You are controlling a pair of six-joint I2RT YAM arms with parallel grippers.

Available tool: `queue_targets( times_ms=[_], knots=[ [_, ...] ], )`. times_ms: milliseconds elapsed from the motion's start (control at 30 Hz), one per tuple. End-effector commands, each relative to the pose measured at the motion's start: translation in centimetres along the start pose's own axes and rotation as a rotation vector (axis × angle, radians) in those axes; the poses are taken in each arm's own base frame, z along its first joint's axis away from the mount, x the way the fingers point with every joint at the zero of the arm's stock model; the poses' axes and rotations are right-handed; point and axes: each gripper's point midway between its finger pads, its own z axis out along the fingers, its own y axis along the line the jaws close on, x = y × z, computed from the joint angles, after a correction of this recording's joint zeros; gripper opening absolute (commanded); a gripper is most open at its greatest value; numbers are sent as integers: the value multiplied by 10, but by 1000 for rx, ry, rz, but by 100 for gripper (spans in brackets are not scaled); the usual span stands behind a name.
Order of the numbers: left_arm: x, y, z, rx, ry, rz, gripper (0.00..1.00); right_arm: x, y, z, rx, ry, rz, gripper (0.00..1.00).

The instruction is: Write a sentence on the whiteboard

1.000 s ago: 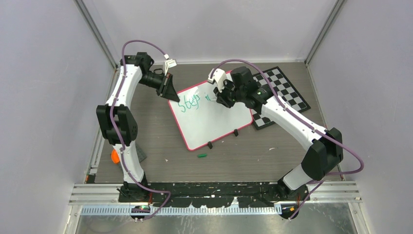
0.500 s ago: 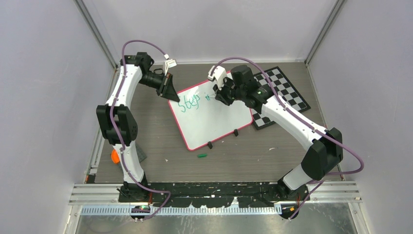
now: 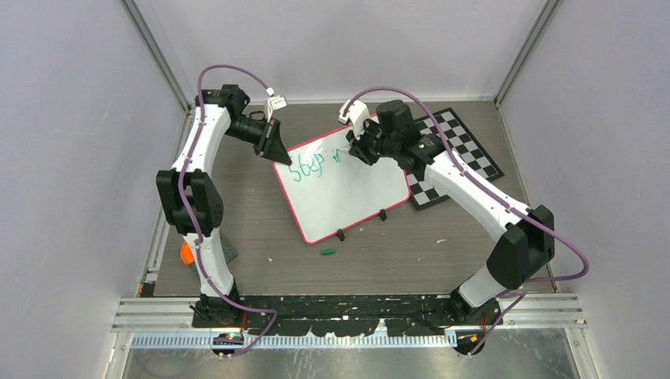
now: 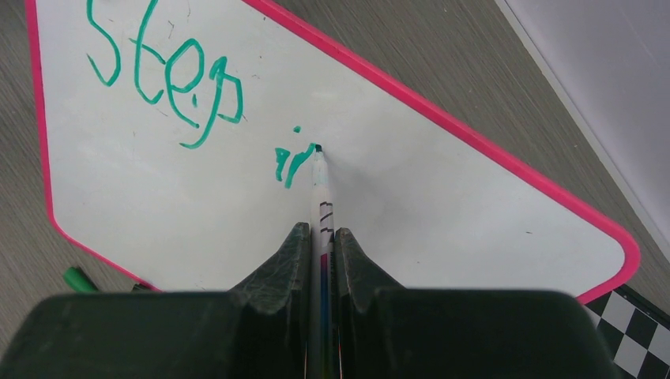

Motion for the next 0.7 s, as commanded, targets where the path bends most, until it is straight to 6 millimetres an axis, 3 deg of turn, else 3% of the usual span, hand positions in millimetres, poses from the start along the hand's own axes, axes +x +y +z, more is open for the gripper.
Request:
queue_targets(
  times_ms=[0,500,667],
  knots=[
    [3,-4,-2,-26,26,36,1,-13,-23,-9,75,-37,-8,0],
    [3,-3,-1,-25,25,35,1,25,-1,-17,2,50,-6,0],
    [4,-3,-1,-23,25,32,1,28,4,-21,-17,61,-14,0]
  ],
)
